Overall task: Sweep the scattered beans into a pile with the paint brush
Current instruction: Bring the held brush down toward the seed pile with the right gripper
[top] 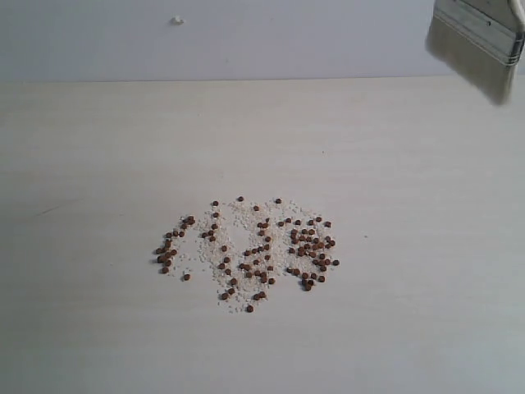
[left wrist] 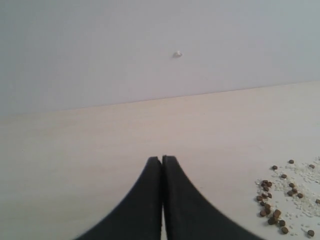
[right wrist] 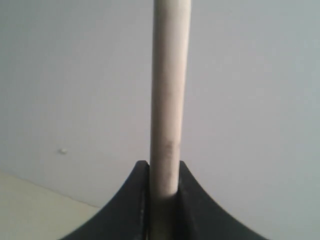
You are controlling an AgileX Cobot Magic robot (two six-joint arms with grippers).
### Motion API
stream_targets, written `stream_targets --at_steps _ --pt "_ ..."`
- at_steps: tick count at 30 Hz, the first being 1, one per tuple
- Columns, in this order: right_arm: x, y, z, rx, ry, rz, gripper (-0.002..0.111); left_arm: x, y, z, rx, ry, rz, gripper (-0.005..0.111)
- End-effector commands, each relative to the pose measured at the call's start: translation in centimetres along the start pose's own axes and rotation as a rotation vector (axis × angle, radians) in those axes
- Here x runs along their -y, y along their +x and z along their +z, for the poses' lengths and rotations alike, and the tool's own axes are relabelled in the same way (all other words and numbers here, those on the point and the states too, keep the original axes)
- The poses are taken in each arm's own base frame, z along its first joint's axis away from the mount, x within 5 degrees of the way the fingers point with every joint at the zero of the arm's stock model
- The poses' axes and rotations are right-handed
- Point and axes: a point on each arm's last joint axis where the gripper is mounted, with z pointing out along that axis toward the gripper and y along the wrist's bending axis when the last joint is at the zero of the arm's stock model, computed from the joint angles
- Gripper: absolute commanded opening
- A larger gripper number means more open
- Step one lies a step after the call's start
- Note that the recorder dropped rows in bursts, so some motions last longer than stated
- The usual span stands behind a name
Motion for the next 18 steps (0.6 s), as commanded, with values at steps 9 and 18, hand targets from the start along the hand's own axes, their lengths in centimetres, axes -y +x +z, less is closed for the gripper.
stream_targets --at_steps 9,18 --pt "1.9 5.0 -1.0 -0.116 0.296 0.076 0.0 0.0 -0.1 0.0 0.017 0.006 -0.021 0.0" --pt "-1.6 10.2 -2.1 -0.127 0.265 -0.054 0.0 0.0 -0.1 0.0 0.017 0.006 -0.021 0.0"
